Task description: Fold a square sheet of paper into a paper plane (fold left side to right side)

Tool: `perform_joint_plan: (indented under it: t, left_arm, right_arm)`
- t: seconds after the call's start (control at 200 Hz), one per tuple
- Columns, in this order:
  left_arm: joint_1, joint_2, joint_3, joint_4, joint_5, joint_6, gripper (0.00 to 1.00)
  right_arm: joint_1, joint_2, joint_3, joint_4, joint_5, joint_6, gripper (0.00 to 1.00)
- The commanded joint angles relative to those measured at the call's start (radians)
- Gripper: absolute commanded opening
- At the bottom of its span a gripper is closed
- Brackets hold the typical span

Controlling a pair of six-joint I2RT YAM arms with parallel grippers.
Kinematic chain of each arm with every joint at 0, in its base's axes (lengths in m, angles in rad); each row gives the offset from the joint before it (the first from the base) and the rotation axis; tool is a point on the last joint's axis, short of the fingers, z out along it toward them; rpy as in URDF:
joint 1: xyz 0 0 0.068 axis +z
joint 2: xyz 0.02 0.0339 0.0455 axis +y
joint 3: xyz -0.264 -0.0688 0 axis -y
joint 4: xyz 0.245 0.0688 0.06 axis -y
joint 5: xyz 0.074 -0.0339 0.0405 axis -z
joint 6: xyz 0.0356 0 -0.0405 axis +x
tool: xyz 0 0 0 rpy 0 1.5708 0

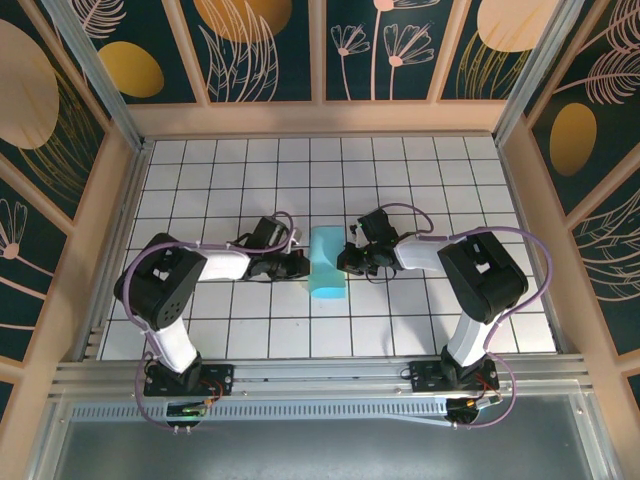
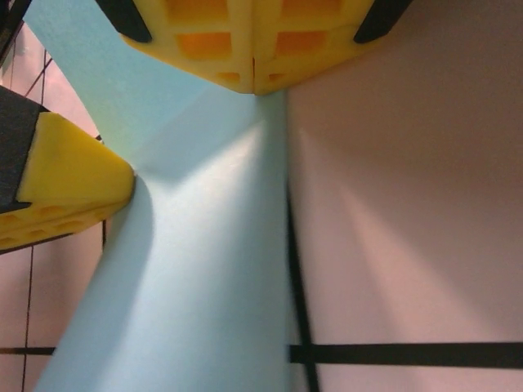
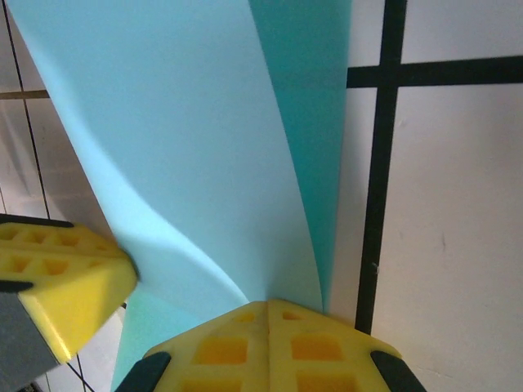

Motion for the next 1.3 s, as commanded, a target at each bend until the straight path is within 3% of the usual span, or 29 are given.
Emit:
perform_joint_plan:
  t: [0.0,0.255,0.495,1.291]
  left_arm:
    - [0.026,-0.041,-0.018,-0.080,-0.056,0.039,0.00]
    - [-0.007,-0.108,0.041,-0.046,0.006,0.054,0.00]
    - [-0.087,0.008,0.113,-0.018,0.034,0.039,0.00]
    - [-0.102,0.123,0.117,-0.077,-0.021,0.068,0.00]
  right_arm:
    - [0.006,0.058,-0.028,-0.121,0.125,-0.020,0.00]
    - [0.007,0.047,-0.025,-0.116,0.116,-0.017,0.00]
    - [0.006,0.045,-0.029,-0.113,0.114,-0.015,0.00]
    - [0.013,-0.026,0.004,-0.072,0.065,-0.009,0.00]
